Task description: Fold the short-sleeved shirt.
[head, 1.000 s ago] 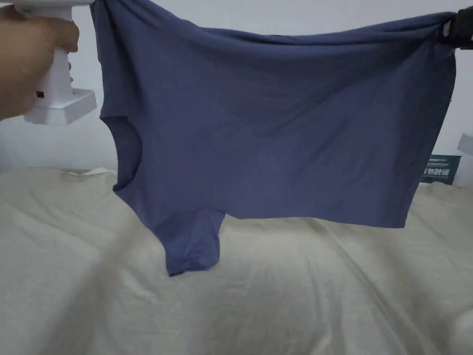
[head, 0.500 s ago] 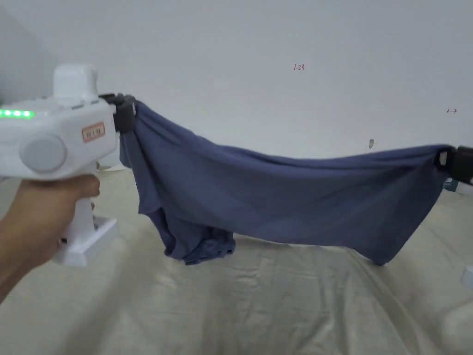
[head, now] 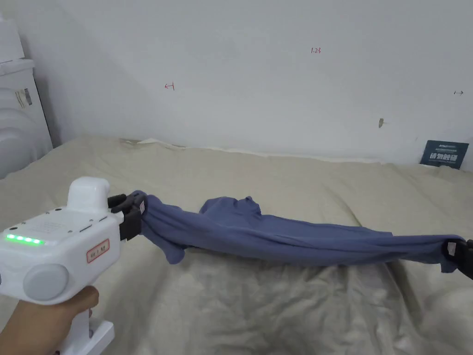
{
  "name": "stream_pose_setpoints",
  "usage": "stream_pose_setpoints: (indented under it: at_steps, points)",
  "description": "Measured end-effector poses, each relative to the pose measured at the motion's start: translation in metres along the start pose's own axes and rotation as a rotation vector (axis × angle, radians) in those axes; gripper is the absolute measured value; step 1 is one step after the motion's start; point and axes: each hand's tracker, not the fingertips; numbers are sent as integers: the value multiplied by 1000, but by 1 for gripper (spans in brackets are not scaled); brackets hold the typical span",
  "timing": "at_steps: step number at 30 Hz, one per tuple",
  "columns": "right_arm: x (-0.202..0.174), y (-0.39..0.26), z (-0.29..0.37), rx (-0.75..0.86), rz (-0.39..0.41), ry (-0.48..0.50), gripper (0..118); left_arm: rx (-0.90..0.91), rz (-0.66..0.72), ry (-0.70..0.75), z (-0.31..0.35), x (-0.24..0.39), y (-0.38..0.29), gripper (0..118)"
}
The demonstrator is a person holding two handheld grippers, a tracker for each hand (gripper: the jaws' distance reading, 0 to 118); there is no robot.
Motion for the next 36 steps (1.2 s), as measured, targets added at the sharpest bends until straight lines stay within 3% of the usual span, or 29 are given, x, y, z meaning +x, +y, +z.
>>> stream_pose_setpoints:
  at_steps: [16,27,36]
  points:
    - [15,-131,95,-126,5,12,2,-185,-24,-19,99,13,-125,3]
    - [29,-159,131,-177,-11,15,2,-292,-37,-25,130,17,-157,3]
    - [32,-189,124,-341,74,-3,2,-469,-73,-12,128,23,-178,3]
